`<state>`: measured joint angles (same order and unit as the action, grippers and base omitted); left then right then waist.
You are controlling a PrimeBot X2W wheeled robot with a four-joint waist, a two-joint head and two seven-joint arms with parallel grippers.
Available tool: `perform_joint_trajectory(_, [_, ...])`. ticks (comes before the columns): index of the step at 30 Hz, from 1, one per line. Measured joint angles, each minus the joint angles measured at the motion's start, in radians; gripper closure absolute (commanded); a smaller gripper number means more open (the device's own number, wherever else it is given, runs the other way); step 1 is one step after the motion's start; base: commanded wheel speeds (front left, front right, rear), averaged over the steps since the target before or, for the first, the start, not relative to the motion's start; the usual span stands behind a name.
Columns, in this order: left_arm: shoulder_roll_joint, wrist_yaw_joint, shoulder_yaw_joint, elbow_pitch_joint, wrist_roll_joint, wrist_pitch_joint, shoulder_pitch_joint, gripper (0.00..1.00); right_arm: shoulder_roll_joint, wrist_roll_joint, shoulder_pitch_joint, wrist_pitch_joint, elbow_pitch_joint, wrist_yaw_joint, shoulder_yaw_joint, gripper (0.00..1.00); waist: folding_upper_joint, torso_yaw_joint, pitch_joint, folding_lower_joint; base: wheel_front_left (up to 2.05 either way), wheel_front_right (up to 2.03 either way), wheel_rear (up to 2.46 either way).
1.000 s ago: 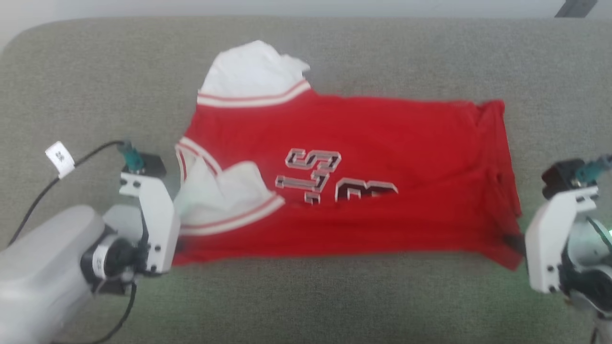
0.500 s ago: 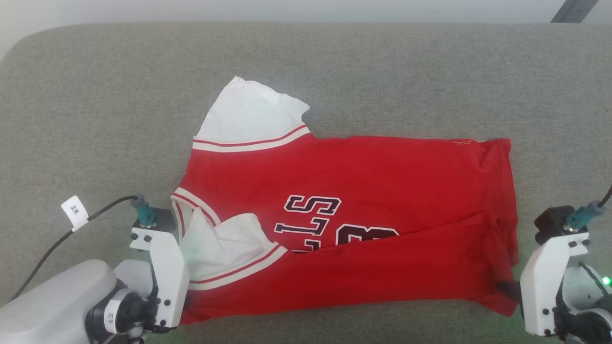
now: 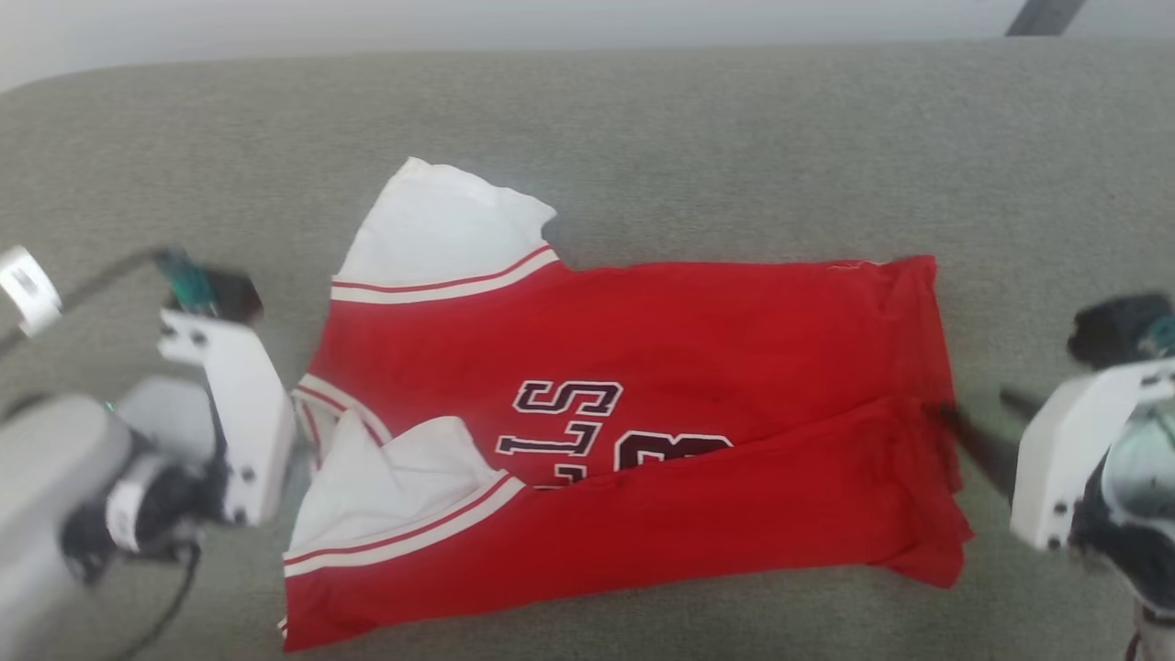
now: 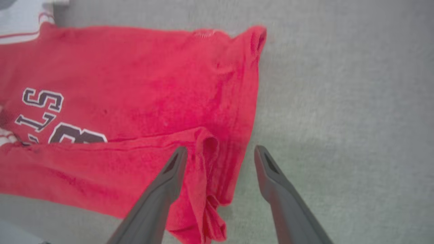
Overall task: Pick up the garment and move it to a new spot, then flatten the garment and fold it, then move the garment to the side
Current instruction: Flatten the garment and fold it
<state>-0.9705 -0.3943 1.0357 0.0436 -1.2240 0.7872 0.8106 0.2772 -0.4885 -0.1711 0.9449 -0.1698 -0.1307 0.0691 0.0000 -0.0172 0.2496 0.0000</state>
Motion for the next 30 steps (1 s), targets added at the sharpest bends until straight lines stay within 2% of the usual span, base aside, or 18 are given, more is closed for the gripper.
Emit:
perform_joint_trajectory(3, [0.002, 0.004, -0.021, -0.020, 0.016, -0.001, 0.057, 0.00, -0.016, 0.030, -0.045, -0.091, -0.007, 0.000, 0.004, 0.00, 0.0000, -0.020, 0.009, 0.0000, 0.00, 0.00, 0.00])
perform_joint_trajectory(6, [0.032, 0.037, -0.044, -0.077, 0.041, -0.027, 0.114, 0.00, -0.031, 0.057, -0.093, -0.206, -0.001, 0.000, -0.018, 0.00, 0.0000, -0.043, 0.024, 0.0000, 0.00, 0.00, 0.00])
perform_joint_trajectory(13, [0.109, 0.149, -0.070, -0.282, 0.112, -0.113, 0.246, 0.00, -0.053, 0.142, -0.190, -0.507, 0.057, 0.000, -0.092, 0.00, 0.0000, -0.112, 0.071, 0.0000, 0.00, 0.00, 0.00])
perform_joint_trajectory(17, [0.147, 0.224, -0.073, -0.403, 0.134, -0.151, 0.315, 0.00, -0.084, 0.174, -0.225, -0.631, 0.121, 0.000, -0.110, 0.00, 0.0000, -0.156, 0.102, 0.0000, 0.00, 0.00, 0.00])
perform_joint_trajectory(20, [0.171, 0.277, -0.081, -0.495, 0.153, -0.187, 0.360, 0.00, -0.105, 0.173, -0.245, -0.683, 0.162, 0.000, -0.130, 0.00, 0.0000, -0.189, 0.125, 0.0000, 0.00, 0.00, 0.00])
perform_joint_trajectory(23, [0.191, 0.322, -0.073, -0.586, 0.158, -0.178, 0.384, 0.00, -0.121, 0.171, -0.258, -0.707, 0.200, 0.000, -0.145, 0.00, 0.0000, -0.219, 0.149, 0.0000, 0.00, 0.00, 0.00])
perform_joint_trajectory(28, [0.211, 0.372, -0.046, -0.717, 0.167, -0.124, 0.426, 0.00, -0.134, 0.162, -0.277, -0.725, 0.239, 0.000, -0.165, 0.00, 0.0000, -0.255, 0.187, 0.0000, 0.00, 0.00, 0.00])
perform_joint_trajectory(30, [0.221, 0.373, -0.049, -0.767, 0.159, -0.107, 0.438, 0.00, -0.136, 0.160, -0.286, -0.725, 0.249, 0.000, -0.176, 0.00, 0.0000, -0.266, 0.199, 0.0000, 0.00, 0.00, 0.00])
